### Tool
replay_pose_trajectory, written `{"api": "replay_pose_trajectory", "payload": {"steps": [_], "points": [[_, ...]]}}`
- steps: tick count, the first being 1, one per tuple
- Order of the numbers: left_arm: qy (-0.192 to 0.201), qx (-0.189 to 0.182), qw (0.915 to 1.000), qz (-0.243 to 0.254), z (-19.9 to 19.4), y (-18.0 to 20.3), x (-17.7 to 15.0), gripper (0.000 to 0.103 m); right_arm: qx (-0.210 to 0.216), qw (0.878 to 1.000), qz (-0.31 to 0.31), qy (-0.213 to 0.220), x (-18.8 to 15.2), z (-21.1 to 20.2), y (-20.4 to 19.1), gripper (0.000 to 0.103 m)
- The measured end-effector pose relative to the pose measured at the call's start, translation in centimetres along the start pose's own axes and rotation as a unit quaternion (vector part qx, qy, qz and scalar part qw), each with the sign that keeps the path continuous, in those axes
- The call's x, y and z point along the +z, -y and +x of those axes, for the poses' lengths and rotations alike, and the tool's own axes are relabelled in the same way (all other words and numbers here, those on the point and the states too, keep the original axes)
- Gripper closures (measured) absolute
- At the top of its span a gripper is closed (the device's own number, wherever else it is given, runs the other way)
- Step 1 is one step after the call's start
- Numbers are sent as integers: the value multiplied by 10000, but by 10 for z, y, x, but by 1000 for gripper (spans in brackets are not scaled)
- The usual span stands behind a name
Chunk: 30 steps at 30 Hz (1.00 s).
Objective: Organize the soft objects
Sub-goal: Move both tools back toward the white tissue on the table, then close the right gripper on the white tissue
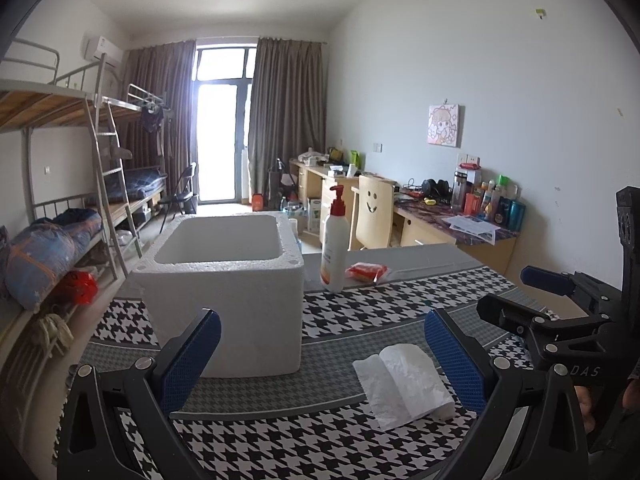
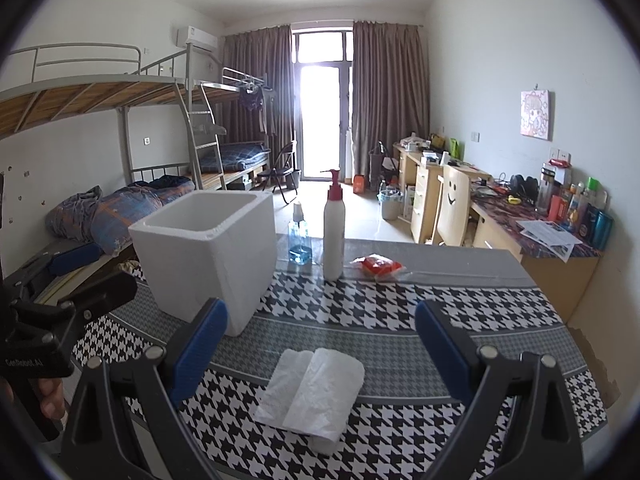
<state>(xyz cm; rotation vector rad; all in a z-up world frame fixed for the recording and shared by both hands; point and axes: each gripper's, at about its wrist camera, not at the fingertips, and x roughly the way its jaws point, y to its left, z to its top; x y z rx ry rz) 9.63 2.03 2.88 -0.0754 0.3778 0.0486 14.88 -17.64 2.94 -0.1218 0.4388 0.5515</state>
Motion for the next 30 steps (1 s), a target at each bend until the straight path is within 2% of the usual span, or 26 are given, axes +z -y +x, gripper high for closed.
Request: {"api": "replay_pose_trajectory", "payload": {"steps": [17, 30], "points": [[-104, 17, 9999, 27, 10, 5, -22, 1, -219, 9991, 110, -342, -34, 10, 7, 6], [-282, -60, 9995, 102, 17, 9, -32, 1, -184, 9973, 273, -660, -60, 21, 11, 7]]}}
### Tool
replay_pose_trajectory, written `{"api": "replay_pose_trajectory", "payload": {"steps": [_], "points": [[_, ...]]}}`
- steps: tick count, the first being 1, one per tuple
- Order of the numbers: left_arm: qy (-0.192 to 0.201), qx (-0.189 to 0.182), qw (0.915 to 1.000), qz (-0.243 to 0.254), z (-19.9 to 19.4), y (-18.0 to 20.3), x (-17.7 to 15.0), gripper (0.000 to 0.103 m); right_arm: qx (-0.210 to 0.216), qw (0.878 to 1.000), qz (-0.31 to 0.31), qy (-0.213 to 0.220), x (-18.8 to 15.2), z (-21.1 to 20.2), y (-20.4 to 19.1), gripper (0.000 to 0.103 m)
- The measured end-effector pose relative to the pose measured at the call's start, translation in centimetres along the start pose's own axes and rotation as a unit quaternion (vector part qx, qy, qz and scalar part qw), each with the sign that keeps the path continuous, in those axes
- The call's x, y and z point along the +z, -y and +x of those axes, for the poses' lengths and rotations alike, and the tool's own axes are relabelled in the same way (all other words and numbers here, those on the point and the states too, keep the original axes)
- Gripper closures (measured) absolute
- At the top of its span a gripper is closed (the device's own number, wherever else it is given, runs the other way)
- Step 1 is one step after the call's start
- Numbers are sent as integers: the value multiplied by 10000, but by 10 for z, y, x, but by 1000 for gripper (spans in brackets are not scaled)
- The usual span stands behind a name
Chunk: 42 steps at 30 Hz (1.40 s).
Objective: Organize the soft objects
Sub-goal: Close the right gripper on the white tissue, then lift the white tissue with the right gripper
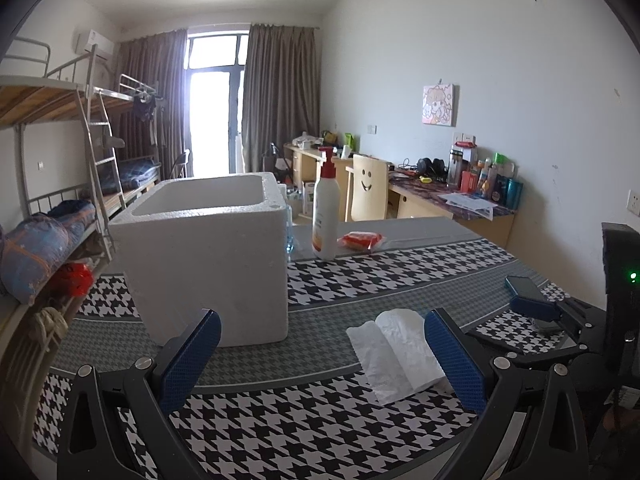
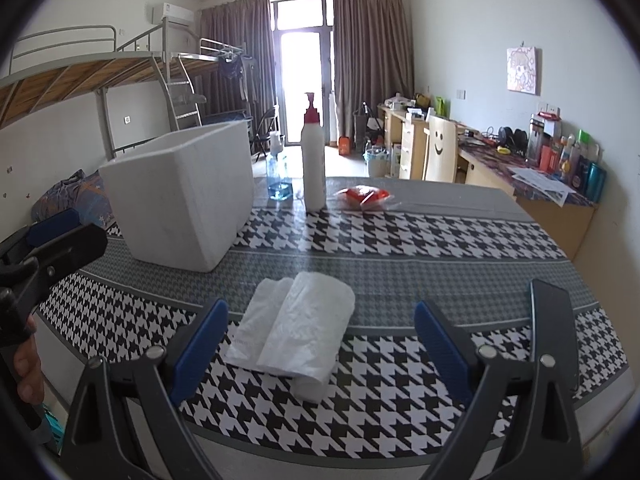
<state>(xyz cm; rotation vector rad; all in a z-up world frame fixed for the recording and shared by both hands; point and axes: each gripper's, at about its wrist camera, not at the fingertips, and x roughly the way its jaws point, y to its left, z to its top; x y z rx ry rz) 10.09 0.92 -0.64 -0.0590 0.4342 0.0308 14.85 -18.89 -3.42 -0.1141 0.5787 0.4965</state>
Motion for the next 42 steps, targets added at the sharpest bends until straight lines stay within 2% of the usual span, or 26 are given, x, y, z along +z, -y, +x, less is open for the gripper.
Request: {"api": "replay_pose_trajectory", "payload": {"steps": [7, 11, 21, 23, 30, 32, 35, 40, 42], "points": [[-114, -41, 9999, 51, 5, 4, -5, 1, 69, 9994, 39, -325, -11, 20, 3, 18], [-190, -65, 9998, 29, 9, 4, -7, 1, 266, 9983, 66, -513, -14, 28, 5, 29], [-353, -156, 9992, 69, 16, 9, -12, 1, 344, 9960, 57, -819, -20, 46, 3, 32], [-367, -175, 9991, 76, 18, 9, -12, 1, 371, 9952, 74, -900, -21, 51, 3, 43], [-460, -175, 9988, 46, 24, 9, -15, 1, 449, 9927, 132, -1112, -25, 62, 3, 61], [-492, -186, 9986, 47, 27, 9, -16, 1, 473, 9918, 156, -1178, -25, 65, 6, 73], [-545, -175, 9984, 45, 29, 9, -18, 1, 464, 9918, 181, -1177, -24, 66, 9, 84], [-532, -169, 9984, 25, 27, 8, -18, 1, 496, 9916, 230, -1174, -21, 66, 14, 98], [-549, -160, 9984, 30, 27, 7, -19, 1, 486, 9917, 234, -1169, -21, 66, 15, 100]]}}
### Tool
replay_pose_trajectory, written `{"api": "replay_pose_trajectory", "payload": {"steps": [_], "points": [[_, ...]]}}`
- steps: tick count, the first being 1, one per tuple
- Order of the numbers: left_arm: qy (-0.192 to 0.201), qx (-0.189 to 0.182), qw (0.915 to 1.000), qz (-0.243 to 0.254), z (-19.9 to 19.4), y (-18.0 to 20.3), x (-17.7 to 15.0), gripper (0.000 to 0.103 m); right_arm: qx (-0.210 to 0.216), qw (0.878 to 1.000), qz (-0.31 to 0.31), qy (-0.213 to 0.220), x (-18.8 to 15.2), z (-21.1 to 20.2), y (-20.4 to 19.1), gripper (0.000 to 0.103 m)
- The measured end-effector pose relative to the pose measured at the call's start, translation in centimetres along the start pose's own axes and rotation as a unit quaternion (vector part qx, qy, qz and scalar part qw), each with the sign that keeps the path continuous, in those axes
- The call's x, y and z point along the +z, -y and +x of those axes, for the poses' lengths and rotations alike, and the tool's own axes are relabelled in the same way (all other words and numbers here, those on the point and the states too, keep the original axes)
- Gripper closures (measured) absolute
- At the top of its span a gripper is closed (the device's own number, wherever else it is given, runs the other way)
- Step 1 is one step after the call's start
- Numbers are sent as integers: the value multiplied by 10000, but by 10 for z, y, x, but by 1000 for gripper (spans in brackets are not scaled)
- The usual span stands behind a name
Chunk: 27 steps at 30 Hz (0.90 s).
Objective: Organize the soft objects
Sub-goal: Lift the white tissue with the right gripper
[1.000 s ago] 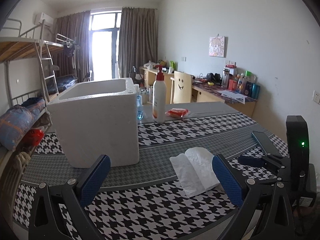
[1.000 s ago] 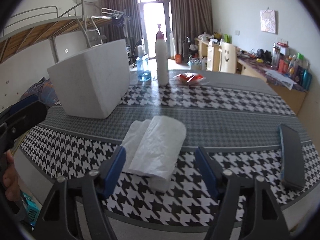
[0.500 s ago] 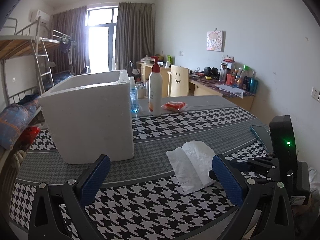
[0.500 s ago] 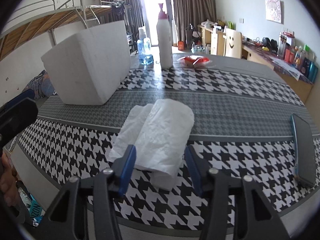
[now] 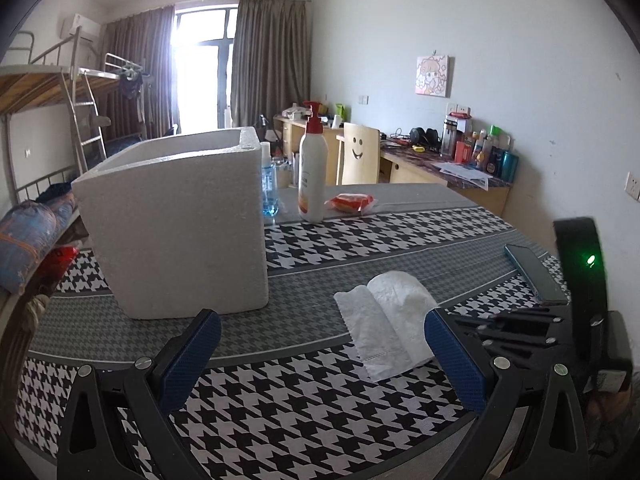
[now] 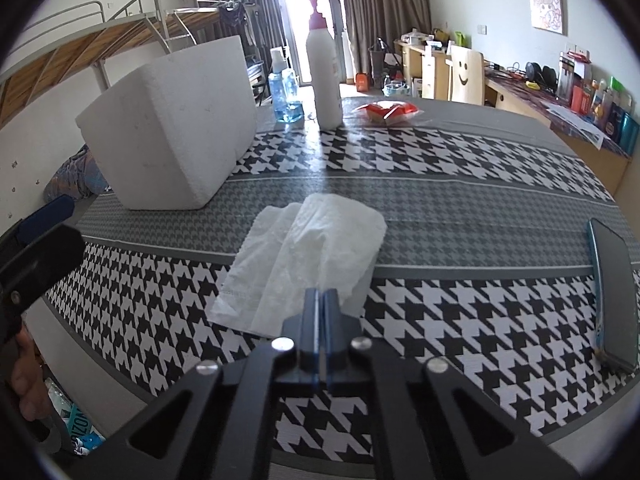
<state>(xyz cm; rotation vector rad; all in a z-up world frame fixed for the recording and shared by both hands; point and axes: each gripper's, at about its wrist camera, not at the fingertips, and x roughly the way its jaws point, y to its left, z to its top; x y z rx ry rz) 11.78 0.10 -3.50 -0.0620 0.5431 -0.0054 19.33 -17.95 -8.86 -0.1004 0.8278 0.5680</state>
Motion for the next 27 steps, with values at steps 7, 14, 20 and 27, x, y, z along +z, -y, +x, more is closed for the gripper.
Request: {"api": "replay_pose_trajectory", "payload": {"steps": [7, 14, 20, 27], "points": [[-44, -33, 10000, -2, 1, 0, -2, 1, 14, 9997, 106, 233, 7, -21, 7, 100], [-76, -93, 9999, 41, 2, 2, -3, 1, -41, 9980, 204, 593, 15, -51, 12, 100], [-110, -140, 9998, 81, 4, 6, -3, 1, -294, 9962, 293, 767, 15, -68, 19, 100], [-196, -275, 9993, 157, 11, 17, -5, 1, -594, 9926, 441, 965, 12, -88, 33, 100]]}}
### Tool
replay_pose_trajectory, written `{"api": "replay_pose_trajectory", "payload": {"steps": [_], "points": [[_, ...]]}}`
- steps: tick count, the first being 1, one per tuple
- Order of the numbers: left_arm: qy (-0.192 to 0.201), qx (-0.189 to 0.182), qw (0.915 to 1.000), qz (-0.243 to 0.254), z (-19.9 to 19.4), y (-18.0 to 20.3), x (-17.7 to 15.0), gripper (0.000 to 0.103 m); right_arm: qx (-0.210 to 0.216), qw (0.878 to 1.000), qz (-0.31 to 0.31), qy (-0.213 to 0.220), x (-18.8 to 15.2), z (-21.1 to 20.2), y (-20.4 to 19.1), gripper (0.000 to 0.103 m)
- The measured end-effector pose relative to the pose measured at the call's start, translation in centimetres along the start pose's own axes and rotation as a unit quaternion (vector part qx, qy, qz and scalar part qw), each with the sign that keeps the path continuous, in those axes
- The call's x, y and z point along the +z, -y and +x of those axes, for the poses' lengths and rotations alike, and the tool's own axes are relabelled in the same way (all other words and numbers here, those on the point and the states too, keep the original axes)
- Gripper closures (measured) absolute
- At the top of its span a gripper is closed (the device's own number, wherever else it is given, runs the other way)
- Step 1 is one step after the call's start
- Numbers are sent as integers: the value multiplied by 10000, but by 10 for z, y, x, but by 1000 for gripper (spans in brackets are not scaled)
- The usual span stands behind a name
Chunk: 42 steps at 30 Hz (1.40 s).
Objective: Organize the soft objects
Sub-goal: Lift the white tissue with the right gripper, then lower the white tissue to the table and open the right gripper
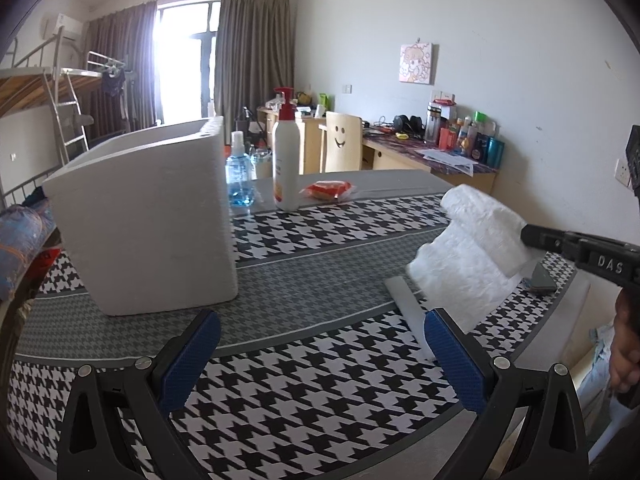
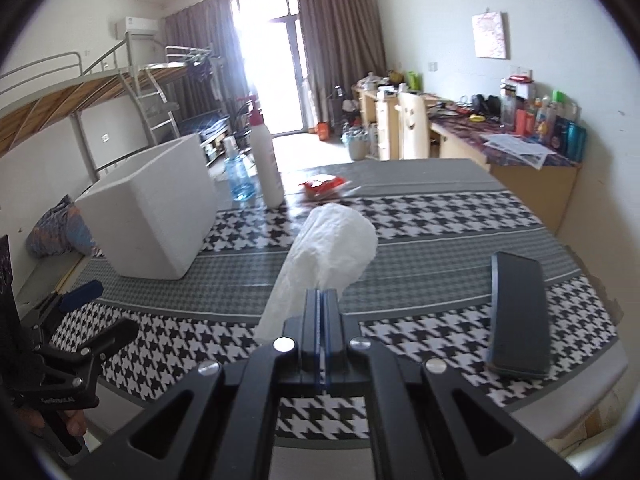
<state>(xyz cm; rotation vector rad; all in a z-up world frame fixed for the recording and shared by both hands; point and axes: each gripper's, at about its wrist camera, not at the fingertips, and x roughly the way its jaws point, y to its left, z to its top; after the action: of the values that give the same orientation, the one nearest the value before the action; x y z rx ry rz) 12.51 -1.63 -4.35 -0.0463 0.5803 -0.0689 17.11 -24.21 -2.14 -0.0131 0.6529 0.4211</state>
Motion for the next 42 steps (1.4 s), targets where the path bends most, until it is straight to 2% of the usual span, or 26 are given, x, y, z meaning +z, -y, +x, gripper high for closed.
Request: {"api": "replay_pose_trajectory", "payload": {"steps": [6, 15, 16, 17, 18, 19, 20, 36, 42], "points": [[-103, -124, 9998, 72, 8, 11, 0, 1, -142, 9999, -17, 62, -3, -9, 9, 100], [-266, -273, 9991, 163, 18, 27, 1, 1, -279, 9994, 27, -221, -18, 5, 24, 99], [-285, -284, 9990, 168, 19, 29, 1, 1, -254, 9993, 25, -257, -19, 6, 26, 94], [-305, -297, 9989, 172, 21, 30, 1, 1, -244, 9992, 32, -299, -20, 7, 27, 78], [-316, -312, 9989, 178, 22, 32, 1, 1, -264, 9990, 38, -348, -22, 9, 29, 69], [-331, -320, 9988, 184, 23, 34, 1, 1, -282, 9990, 40, -337, -23, 8, 29, 52], [-353, -320, 9987, 187, 26, 37, 2, 1, -300, 9991, 47, -288, -24, 7, 30, 47], [-712, -389, 9963, 286, 56, 62, 0, 1, -249, 9983, 170, -508, -35, 20, 44, 47], [-868, -325, 9950, 385, 68, 70, -2, 9, -243, 9978, 242, -562, -39, 24, 49, 46]]}}
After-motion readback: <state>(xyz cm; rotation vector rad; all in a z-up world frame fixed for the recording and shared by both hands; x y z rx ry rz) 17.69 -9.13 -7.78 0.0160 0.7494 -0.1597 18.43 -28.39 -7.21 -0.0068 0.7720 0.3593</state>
